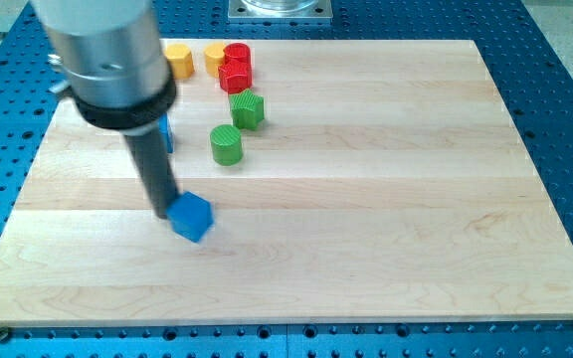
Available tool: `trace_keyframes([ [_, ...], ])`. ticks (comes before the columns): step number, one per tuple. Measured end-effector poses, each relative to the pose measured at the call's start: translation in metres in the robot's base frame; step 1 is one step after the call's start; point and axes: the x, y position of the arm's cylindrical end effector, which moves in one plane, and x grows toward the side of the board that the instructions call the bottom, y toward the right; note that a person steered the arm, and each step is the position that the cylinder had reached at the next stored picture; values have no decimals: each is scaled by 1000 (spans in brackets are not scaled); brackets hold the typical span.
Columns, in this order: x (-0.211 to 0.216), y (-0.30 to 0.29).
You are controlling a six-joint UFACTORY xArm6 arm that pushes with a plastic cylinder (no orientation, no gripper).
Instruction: Place the triangle between the green blocks
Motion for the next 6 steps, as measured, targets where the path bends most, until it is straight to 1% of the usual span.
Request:
trace_keyframes([
  [1,18,53],
  [2,24,-3],
  [3,20,-3],
  [4,-27,-70],
  [5,-96,-145],
  [6,-120,-92],
])
